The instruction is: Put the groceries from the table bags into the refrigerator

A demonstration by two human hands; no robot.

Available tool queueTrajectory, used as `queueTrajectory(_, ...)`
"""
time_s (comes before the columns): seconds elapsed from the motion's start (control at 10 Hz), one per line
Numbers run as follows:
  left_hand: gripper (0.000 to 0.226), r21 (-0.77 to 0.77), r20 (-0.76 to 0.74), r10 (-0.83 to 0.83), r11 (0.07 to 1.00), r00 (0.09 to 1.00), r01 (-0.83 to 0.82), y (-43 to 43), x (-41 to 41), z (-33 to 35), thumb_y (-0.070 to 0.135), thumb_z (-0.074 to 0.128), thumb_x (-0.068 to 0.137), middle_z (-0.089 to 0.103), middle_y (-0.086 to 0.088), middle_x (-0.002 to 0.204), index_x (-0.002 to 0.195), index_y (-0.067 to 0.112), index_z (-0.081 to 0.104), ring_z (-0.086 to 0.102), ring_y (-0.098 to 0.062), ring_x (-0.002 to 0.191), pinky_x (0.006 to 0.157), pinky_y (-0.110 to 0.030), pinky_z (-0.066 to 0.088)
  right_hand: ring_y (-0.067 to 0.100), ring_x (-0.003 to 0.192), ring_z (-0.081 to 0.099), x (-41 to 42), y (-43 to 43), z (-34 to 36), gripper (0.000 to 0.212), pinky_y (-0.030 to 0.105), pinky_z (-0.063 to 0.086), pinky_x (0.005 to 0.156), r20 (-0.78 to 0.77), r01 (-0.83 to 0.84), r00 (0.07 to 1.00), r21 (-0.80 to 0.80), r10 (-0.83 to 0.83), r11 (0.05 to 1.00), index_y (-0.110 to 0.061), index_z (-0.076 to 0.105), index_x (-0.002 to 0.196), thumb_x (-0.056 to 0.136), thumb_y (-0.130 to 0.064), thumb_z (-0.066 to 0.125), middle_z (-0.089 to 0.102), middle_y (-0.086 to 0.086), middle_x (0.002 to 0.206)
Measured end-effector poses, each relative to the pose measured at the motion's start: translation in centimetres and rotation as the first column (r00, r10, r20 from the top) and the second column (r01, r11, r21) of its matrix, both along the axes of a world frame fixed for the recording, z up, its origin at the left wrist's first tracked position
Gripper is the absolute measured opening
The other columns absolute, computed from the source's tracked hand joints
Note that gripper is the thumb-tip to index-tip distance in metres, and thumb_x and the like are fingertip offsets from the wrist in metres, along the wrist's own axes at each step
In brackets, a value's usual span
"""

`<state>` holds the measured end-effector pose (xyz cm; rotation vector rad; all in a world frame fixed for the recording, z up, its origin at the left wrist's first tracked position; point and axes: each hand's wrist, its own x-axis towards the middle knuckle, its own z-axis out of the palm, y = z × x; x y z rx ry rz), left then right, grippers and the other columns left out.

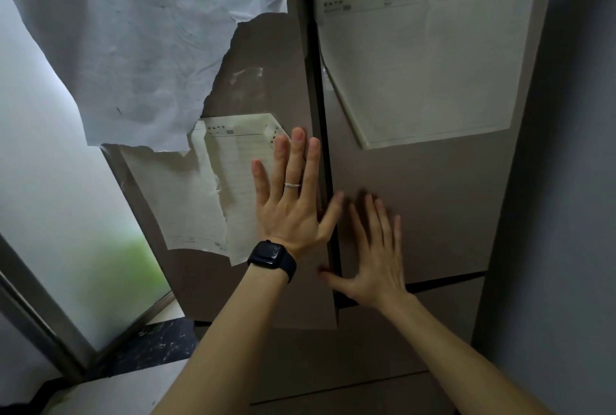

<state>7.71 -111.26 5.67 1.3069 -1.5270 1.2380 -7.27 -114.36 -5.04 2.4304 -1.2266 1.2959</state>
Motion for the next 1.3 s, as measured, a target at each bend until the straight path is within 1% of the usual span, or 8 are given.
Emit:
queueTrajectory(0.2, 0.081, -0.037, 0.003, 0.024, 0.999, 1.0, -0.024, -1.4, 0.1, -0.1, 0.054, 0.051, 0.09, 0.022, -0.011, 0.158, 0.152, 0.009, 0.024, 0.013, -0.025, 0.15, 0.114, -0.061, 0.02, 0.029, 0.154, 0.002, 0.3, -1.3, -0.6, 0.115, 0.061, 0.001, 0.12, -0.01, 0.039, 0.999, -0.031, -0.04, 0.999, -0.014, 0.015, 0.158, 0.074, -0.082, 0.053, 0.001, 0.011, 0.167)
queueTrajectory(0.5, 0.074, -0.038, -0.003, 0.073, 0.997, 0.997, -0.073, -3.6, 0.1, -0.5, 0.048, 0.041, 0.096, -0.007, -0.001, 0.164, 0.156, 0.016, 0.011, 0.001, -0.022, 0.152, 0.12, -0.053, 0.003, 0.026, 0.153, -0.009, 1.3, -4.0, -2.1, 0.105, 0.059, -0.008, 0.118, -0.06, 0.139, 0.988, -0.084, -0.144, 0.987, -0.025, -0.007, 0.158, 0.081, -0.083, 0.032, -0.014, 0.005, 0.166)
queueTrajectory(0.6, 0.07, -0.043, -0.009, 0.091, 0.995, 0.996, -0.091, -4.1, 0.0, -0.6, 0.045, 0.04, 0.097, 0.009, -0.001, 0.162, 0.155, 0.016, 0.013, 0.004, -0.022, 0.151, 0.119, -0.054, 0.007, 0.024, 0.153, -0.012, 1.6, -4.6, -2.8, 0.098, 0.058, -0.011, 0.118, -0.043, 0.155, 0.986, -0.121, -0.161, 0.98, -0.025, -0.007, 0.158, 0.085, -0.082, 0.025, -0.016, 0.004, 0.166)
queueTrajectory(0.8, 0.066, -0.036, -0.019, 0.159, 0.987, 0.987, -0.159, -6.4, 0.4, -0.9, 0.041, 0.037, 0.099, 0.011, -0.007, 0.165, 0.155, 0.015, 0.015, 0.006, -0.022, 0.15, 0.118, -0.055, 0.007, 0.025, 0.154, -0.003, 2.4, -6.3, -4.3, 0.097, 0.061, 0.003, 0.119, 0.031, 0.234, 0.971, -0.337, -0.237, 0.912, -0.022, 0.002, 0.159, 0.089, -0.075, 0.043, -0.008, 0.007, 0.167)
queueTrajectory(0.9, 0.065, -0.065, 0.016, 0.198, 0.978, 0.98, -0.196, -7.3, 0.6, -1.0, 0.04, 0.038, 0.099, 0.028, -0.01, 0.159, 0.155, 0.013, 0.019, 0.015, -0.024, 0.149, 0.117, -0.054, 0.008, 0.025, 0.154, -0.003, 2.8, -7.1, -4.4, 0.099, 0.062, 0.006, 0.119, 0.027, 0.271, 0.959, -0.374, -0.282, 0.887, -0.022, 0.003, 0.159, 0.089, -0.077, 0.044, -0.008, 0.007, 0.167)
queueTrajectory(1.1, 0.064, -0.029, 0.006, 0.205, 0.978, 0.979, -0.205, -6.7, 0.5, -0.9, 0.04, 0.036, 0.099, 0.03, -0.009, 0.16, 0.155, 0.014, 0.018, 0.019, -0.024, 0.15, 0.117, -0.053, 0.006, 0.028, 0.153, -0.001, 2.0, -5.8, -3.6, 0.091, 0.063, 0.008, 0.118, -0.047, 0.265, 0.955, -0.303, -0.292, 0.915, -0.021, 0.006, 0.159, 0.093, -0.07, 0.044, -0.007, 0.009, 0.166)
queueTrajectory(1.2, 0.063, -0.029, 0.026, 0.229, 0.973, 0.973, -0.228, -6.4, 0.8, -0.9, 0.04, 0.036, 0.1, 0.031, -0.009, 0.159, 0.155, 0.014, 0.02, 0.014, -0.023, 0.149, 0.117, -0.052, 0.006, 0.028, 0.154, -0.001, 1.2, -3.2, -2.5, 0.087, 0.061, 0.008, 0.12, -0.125, 0.161, 0.975, -0.169, -0.183, 0.972, -0.021, 0.007, 0.16, 0.094, -0.059, 0.051, -0.005, 0.01, 0.167)
queueTrajectory(1.3, 0.066, -0.033, 0.003, 0.22, 0.975, 0.976, -0.22, -6.4, 0.7, -0.7, 0.041, 0.035, 0.1, 0.006, -0.003, 0.165, 0.157, 0.015, 0.015, 0.003, -0.022, 0.151, 0.118, -0.053, 0.004, 0.02, 0.153, -0.013, -2.4, -0.7, 1.5, 0.088, 0.054, 0.009, 0.121, -0.301, 0.039, 0.953, 0.019, -0.032, 0.999, -0.028, 0.004, 0.159, 0.092, -0.049, 0.058, -0.019, 0.0, 0.165)
